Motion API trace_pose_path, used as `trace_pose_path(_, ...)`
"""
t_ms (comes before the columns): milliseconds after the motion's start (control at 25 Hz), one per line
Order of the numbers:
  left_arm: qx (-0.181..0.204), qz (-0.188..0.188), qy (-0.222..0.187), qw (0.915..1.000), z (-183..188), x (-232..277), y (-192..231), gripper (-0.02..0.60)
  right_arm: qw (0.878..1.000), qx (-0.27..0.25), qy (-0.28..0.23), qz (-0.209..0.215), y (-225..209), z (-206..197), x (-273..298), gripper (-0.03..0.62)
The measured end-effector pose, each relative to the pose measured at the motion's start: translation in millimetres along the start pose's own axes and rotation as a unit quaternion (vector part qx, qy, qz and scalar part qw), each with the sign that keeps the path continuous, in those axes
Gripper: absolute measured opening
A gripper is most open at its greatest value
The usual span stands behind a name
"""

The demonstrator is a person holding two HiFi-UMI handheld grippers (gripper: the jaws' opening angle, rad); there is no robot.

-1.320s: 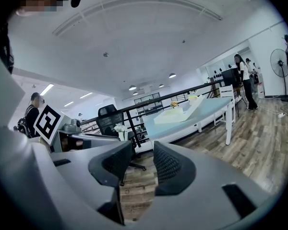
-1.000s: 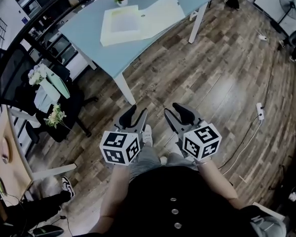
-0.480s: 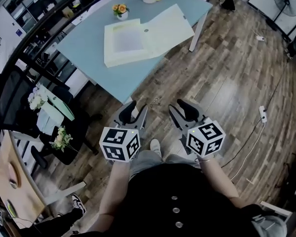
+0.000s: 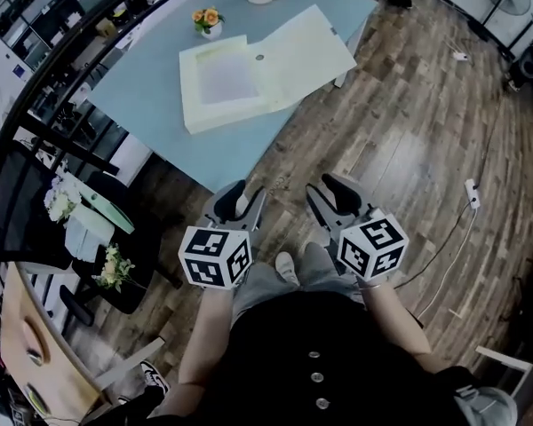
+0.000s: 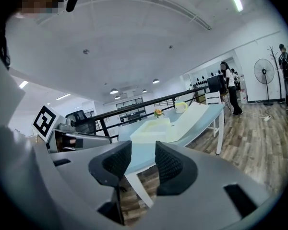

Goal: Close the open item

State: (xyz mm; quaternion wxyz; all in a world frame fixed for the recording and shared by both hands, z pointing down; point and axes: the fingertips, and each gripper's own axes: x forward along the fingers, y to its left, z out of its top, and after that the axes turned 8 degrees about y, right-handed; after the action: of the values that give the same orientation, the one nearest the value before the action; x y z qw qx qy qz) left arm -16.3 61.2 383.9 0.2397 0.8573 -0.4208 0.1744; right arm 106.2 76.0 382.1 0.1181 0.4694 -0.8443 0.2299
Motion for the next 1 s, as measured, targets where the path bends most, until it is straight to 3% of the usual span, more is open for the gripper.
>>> trace_pose_path(240,-0.009,-0.012,0.007,0.9999,-5.9,11.1,3.5,0.161,1.000,0.005,0.016,-0.009,-6.0,-8.0,4.8,0.149)
trace_pose_path(640,-0.028,0.012,0.004,0.9995,5.3,31.0,32.3,0.161,0.999,-0.006,0.028,0.020,-15.8,8.3,47.7,0.149)
trace_pose_path(1000,-0.032,0.026,0.000,0.9992,49.7,84.8,68.7,0.161,0.999,-0.018,0.030,0.042,-56.7,53.6,110.6,0.155)
